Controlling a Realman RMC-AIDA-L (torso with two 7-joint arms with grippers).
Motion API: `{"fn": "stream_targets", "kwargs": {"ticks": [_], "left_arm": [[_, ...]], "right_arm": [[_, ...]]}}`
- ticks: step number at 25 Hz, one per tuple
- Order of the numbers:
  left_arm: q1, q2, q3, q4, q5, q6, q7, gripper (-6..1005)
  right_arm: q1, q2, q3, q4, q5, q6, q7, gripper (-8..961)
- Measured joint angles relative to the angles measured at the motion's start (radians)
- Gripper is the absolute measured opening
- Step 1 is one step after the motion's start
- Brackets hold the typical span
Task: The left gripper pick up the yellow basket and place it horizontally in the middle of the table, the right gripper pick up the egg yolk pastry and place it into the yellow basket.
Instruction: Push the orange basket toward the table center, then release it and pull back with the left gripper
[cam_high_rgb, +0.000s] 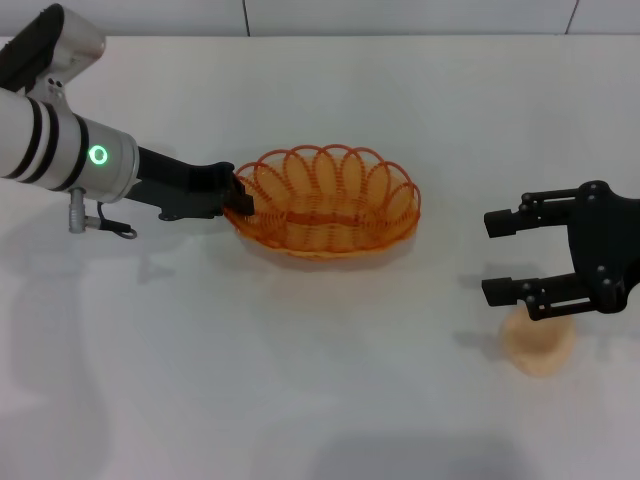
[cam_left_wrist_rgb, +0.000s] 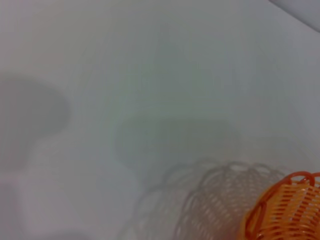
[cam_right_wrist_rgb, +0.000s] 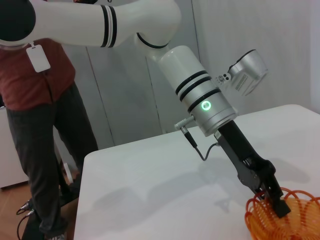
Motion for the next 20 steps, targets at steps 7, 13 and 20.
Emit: {"fn": "stream_targets", "kwargs": {"ticks": [7, 13, 20], "left_arm": [[0.0, 0.0, 0.004, 0.0, 0.0, -0.001, 0.005, 222], [0.005, -0.001, 0.004, -0.002, -0.012, 0.007, 0.009, 230], [0.007, -0.002, 0.006, -0.003, -0.052, 0.027, 0.042, 239]], "right_arm": [[0.0, 0.0, 0.0, 0.0, 0.002, -0.002, 0.0, 724], [-0.004, 0.0, 0.0, 0.001, 0.01, -0.002, 0.0, 724], [-0.005, 0.0, 0.003, 0.0, 0.011, -0.003, 0.0, 723]]}}
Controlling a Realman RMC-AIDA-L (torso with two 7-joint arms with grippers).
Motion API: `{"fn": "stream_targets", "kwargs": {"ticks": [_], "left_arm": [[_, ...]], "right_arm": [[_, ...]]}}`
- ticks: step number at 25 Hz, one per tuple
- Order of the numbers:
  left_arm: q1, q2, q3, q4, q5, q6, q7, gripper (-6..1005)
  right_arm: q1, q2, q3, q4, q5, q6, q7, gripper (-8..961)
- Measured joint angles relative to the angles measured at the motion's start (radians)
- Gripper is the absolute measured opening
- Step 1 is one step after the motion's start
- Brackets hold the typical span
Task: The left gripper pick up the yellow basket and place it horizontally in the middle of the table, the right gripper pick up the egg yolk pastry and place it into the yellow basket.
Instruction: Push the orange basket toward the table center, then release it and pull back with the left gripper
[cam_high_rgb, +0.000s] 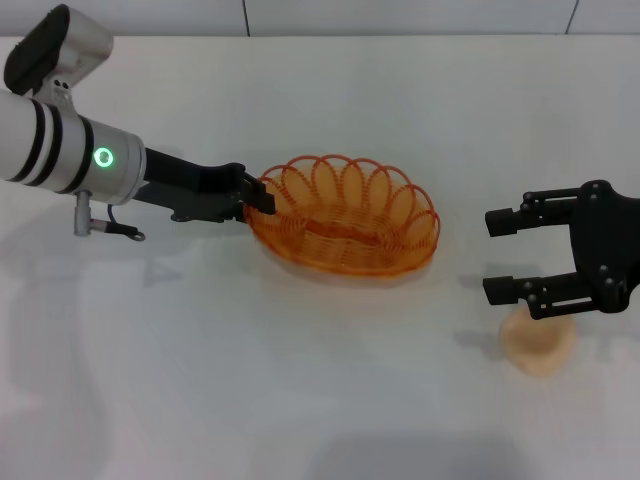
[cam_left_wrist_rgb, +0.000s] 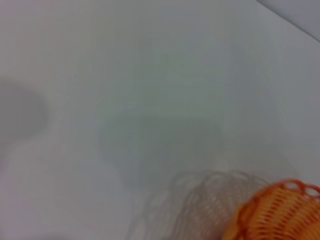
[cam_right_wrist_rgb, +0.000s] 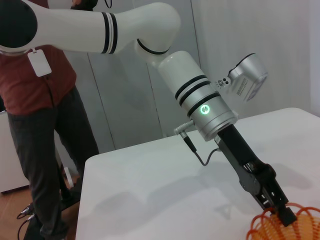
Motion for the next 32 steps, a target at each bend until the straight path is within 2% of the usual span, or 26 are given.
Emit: {"fn": "stream_targets", "kwargs": {"ticks": [4, 10, 12, 18, 24, 32], "left_arm": [[0.0, 0.0, 0.0, 0.0, -0.011, 0.012, 0.013, 244], [0.0, 0.0, 0.0, 0.0, -0.026, 0.029, 0.02, 449], [0.001, 0.001, 0.0, 0.002, -0.026, 0.034, 0.022, 654], [0.002, 0.018, -0.008, 0.024, -0.037, 0.051, 0.047, 757], [0.007, 0.045, -0.009, 0.042, -0.088, 0.058, 0.097, 785], [0.054, 0.049, -0.008, 0.139, -0.183, 0.088, 0.189, 798]], "right_arm": [[0.0, 0.0, 0.0, -0.001, 0.0, 0.0, 0.0, 723], [-0.002, 0.0, -0.001, -0.003, 0.0, 0.0, 0.0, 724], [-0.003, 0.0, 0.0, -0.003, 0.0, 0.0, 0.0, 724], [-0.006, 0.0, 0.003, -0.001, 0.0, -0.001, 0.0, 724], [-0.006, 0.0, 0.005, 0.0, 0.001, -0.002, 0.003, 724], [-0.005, 0.0, 0.003, 0.002, -0.002, 0.0, 0.006, 723]]}}
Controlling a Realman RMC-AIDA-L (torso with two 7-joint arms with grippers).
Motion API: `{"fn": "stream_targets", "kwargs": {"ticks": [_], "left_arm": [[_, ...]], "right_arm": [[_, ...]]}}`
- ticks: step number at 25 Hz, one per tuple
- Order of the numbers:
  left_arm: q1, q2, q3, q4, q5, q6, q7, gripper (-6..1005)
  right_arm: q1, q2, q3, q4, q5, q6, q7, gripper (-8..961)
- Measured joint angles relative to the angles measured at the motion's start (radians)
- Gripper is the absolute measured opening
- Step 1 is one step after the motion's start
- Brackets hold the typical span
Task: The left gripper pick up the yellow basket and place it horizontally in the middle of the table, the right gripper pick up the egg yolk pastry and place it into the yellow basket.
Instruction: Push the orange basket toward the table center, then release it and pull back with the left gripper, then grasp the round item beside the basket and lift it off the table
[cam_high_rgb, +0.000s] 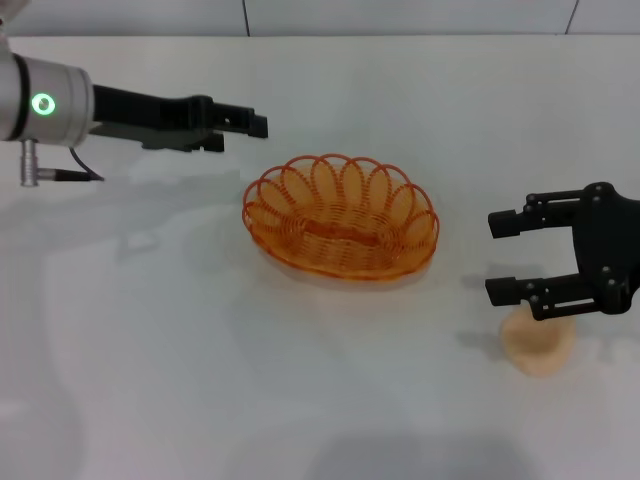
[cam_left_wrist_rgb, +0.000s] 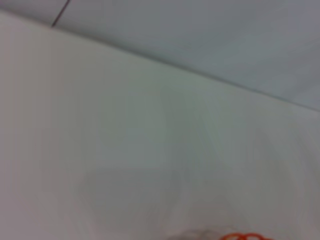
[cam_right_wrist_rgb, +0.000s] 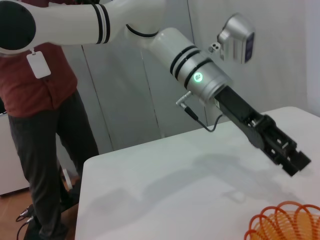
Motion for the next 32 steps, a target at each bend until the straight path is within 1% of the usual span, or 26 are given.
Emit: {"fn": "stream_targets", "kwargs": {"ticks": [3, 4, 5, 7, 10, 11, 15, 18, 22, 27, 32], "left_arm": [[0.028, 0.005, -0.001, 0.035, -0.052, 0.017, 0.061, 794], [0.028, 0.005, -0.001, 0.035, -0.052, 0.017, 0.061, 792], [0.056, 0.016, -0.001, 0.064, -0.101, 0.04, 0.122, 791], [0.071, 0.022, -0.002, 0.076, -0.125, 0.059, 0.156, 788], [0.101, 0.04, -0.002, 0.104, -0.165, 0.114, 0.241, 787], [0.11, 0.05, -0.002, 0.116, -0.174, 0.142, 0.275, 787], [0.121, 0.076, -0.001, 0.143, -0.176, 0.227, 0.343, 787], [0.121, 0.086, 0.004, 0.164, -0.166, 0.304, 0.38, 787], [0.12, 0.089, 0.009, 0.198, -0.117, 0.388, 0.421, 787], [0.12, 0.081, 0.032, 0.218, -0.077, 0.407, 0.433, 787], [0.12, 0.075, 0.034, 0.219, -0.077, 0.4, 0.453, 787]], "right_arm": [[0.0, 0.0, -0.004, 0.0, -0.006, 0.005, 0.0, 723], [0.0, 0.0, -0.004, 0.002, -0.006, 0.007, 0.0, 723], [0.001, 0.0, -0.004, 0.005, -0.006, 0.009, 0.0, 723], [0.003, 0.0, -0.005, 0.012, -0.007, 0.017, -0.001, 723], [0.006, 0.0, -0.007, 0.018, -0.022, 0.031, 0.0, 723], [0.008, 0.0, -0.008, 0.02, -0.032, 0.036, 0.003, 723], [0.013, 0.0, -0.009, 0.012, -0.075, 0.049, 0.037, 723], [0.024, 0.0, -0.012, -0.013, -0.124, 0.058, 0.082, 724], [0.041, 0.001, -0.029, -0.063, -0.195, 0.063, 0.143, 724], [0.06, 0.001, -0.071, -0.112, -0.28, 0.069, 0.214, 724], [0.064, 0.003, -0.095, -0.11, -0.334, 0.093, 0.24, 724]]}}
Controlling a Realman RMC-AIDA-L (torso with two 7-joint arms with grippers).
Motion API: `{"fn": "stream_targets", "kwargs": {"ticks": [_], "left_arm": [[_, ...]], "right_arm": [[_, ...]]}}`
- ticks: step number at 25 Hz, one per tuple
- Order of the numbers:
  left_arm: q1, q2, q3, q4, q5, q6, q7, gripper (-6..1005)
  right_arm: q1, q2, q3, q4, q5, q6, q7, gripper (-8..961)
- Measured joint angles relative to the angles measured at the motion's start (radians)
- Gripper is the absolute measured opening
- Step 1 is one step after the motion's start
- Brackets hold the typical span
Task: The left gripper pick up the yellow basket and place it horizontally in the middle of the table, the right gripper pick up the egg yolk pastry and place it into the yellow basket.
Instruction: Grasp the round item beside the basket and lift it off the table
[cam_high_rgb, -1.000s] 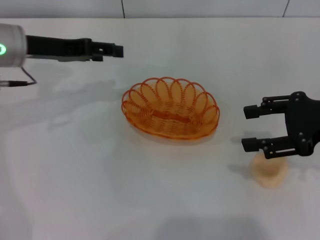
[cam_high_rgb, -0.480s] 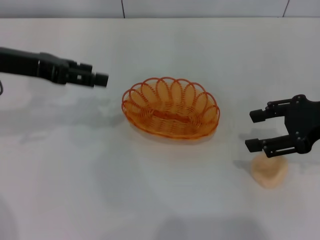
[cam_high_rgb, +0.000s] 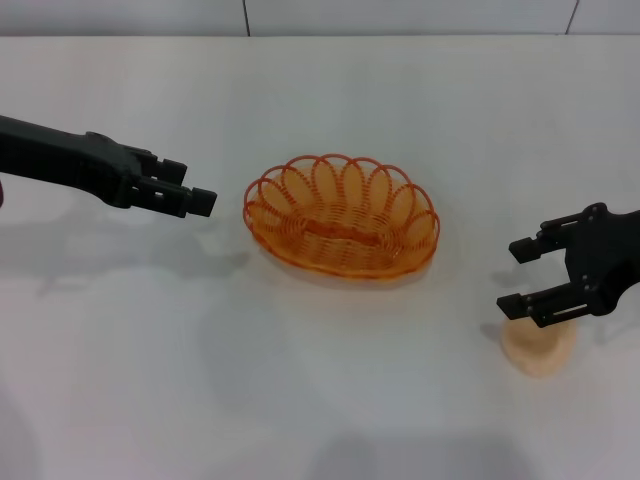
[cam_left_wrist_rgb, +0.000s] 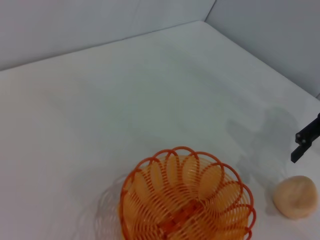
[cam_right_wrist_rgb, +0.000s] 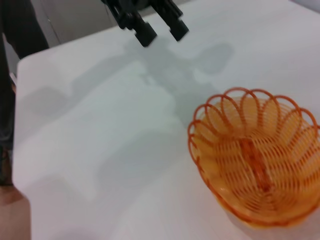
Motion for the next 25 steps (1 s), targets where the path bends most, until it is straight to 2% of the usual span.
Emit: {"fn": "stream_targets", "kwargs": {"ticks": [10, 16, 25], "left_arm": [[-0.005, -0.011, 0.0, -0.007, -0.002, -0.022, 0.004, 787], [-0.007, -0.02, 0.0, -0.009, 0.002, -0.035, 0.009, 787], [-0.004, -0.029, 0.0, -0.01, 0.002, -0.044, 0.011, 787]], "right_arm": [[-0.026, -0.001, 0.001, 0.01, -0.026, 0.018, 0.025, 723], [-0.029, -0.001, -0.003, 0.014, -0.095, 0.011, 0.08, 723], [-0.028, -0.001, -0.016, 0.032, -0.116, 0.016, 0.092, 724]]}}
